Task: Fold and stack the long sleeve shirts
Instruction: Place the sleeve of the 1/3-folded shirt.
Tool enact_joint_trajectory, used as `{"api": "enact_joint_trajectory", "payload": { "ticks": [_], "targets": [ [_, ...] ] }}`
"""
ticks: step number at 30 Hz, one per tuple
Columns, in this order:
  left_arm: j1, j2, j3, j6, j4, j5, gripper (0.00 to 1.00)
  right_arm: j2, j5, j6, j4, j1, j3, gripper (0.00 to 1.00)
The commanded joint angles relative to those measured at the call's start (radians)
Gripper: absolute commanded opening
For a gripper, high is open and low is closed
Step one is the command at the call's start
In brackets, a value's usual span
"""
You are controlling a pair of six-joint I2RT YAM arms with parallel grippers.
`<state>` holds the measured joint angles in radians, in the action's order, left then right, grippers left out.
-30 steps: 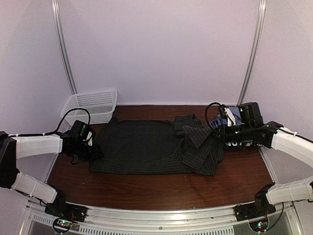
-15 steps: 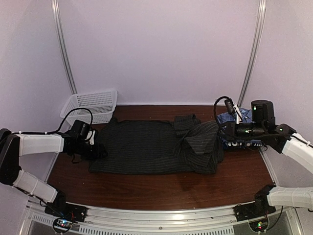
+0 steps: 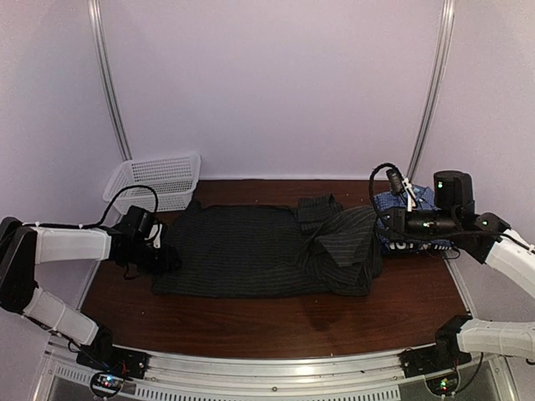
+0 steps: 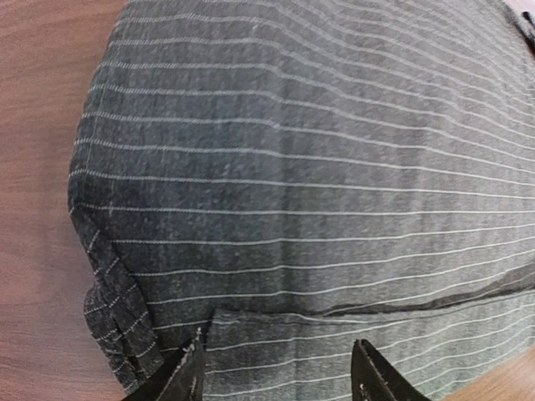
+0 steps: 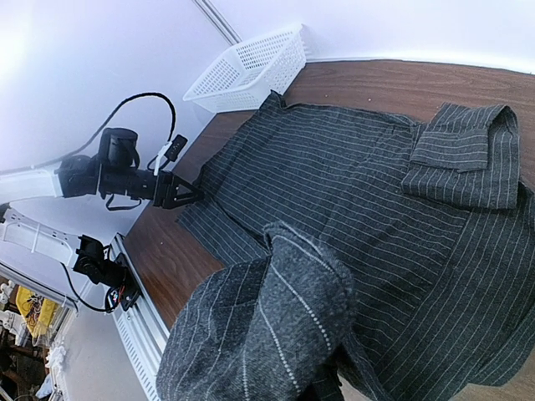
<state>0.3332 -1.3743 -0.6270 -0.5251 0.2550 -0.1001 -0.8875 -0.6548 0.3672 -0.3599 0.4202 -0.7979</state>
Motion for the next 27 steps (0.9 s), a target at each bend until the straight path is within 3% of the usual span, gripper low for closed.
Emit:
{"api": "enact_joint_trajectory", "payload": {
  "ticks": [1,9,27],
  "targets": [
    [-0.008,-0.032,0.013,0.005,-0.031,0.034,0.60,0.012,-0.012,0.007,0.001,-0.006,-0.022,0.00],
    [-0.008,-0.060,0.021,0.010,-0.049,0.036,0.54,0.003,-0.016,0.008,0.010,-0.006,-0.009,0.00],
    [-0.008,-0.048,0.033,0.014,-0.064,0.020,0.17,-0.018,-0.010,0.004,0.023,-0.006,0.014,0.00]
  ]
}}
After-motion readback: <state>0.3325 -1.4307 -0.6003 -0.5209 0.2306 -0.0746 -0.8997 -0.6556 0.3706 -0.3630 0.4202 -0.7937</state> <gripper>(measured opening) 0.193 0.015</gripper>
